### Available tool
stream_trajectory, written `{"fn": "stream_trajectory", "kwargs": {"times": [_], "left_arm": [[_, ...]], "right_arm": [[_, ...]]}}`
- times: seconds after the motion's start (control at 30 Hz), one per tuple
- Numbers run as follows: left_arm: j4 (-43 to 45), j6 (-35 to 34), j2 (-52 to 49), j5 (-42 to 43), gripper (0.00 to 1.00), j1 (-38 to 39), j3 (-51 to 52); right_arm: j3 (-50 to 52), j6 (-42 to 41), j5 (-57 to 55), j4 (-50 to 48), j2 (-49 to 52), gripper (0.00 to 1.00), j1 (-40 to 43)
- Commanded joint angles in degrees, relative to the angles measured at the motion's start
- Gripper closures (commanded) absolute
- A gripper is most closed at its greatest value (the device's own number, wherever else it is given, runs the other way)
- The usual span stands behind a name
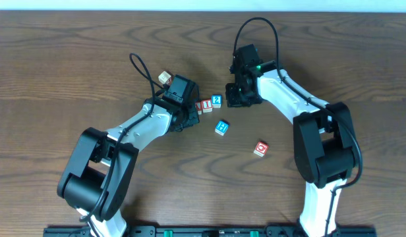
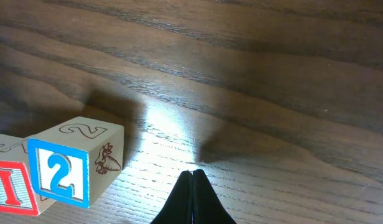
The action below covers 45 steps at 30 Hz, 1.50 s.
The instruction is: Spell out Ai2
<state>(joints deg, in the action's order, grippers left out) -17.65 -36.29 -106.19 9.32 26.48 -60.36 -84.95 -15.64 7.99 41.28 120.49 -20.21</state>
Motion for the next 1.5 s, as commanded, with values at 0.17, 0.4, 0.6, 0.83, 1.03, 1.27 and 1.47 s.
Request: {"fn": "stream_trajectory", "kwargs": {"times": [0.17, 0.4, 0.6, 0.83, 1.03, 1.27, 1.47], "left_arm": [[1.79, 0.31, -1.4, 0.87, 0.94, 1.42, 0.31], [3.45, 1.25, -1.51, 0.68, 0.94, 1.42, 0.31], [4.63, 1.6, -2.47, 0.59, 0.94, 1.4, 0.31], [6.4, 1.6, -3.04, 0.57, 0.94, 1.29, 0.31], [7.58, 1.6, -3.21, 0.42, 0.94, 1.29, 0.31], [8.85, 1.6, -3.21, 0.35, 0.94, 1.29, 0.31], [9.11, 1.6, -3.21, 0.35, 0.94, 1.29, 0.31]], "right_arm": [[0.42, 1.62, 0.39, 0.11, 0.59, 0.99, 0.0], [0.42, 1.62, 0.39, 0.09, 0.59, 0.99, 0.0], [0.42, 2.03, 0.42, 0.33, 0.59, 0.99, 0.0], [0.42, 2.12, 0.42, 0.31, 0.59, 0.99, 0.0], [0.42, 2.49, 0.42, 0.26, 0.59, 0.99, 0.0], [0.42, 2.64, 0.39, 0.28, 0.59, 0.99, 0.0], [0.42, 2.64, 0.42, 0.26, 0.59, 0.99, -0.02]]}}
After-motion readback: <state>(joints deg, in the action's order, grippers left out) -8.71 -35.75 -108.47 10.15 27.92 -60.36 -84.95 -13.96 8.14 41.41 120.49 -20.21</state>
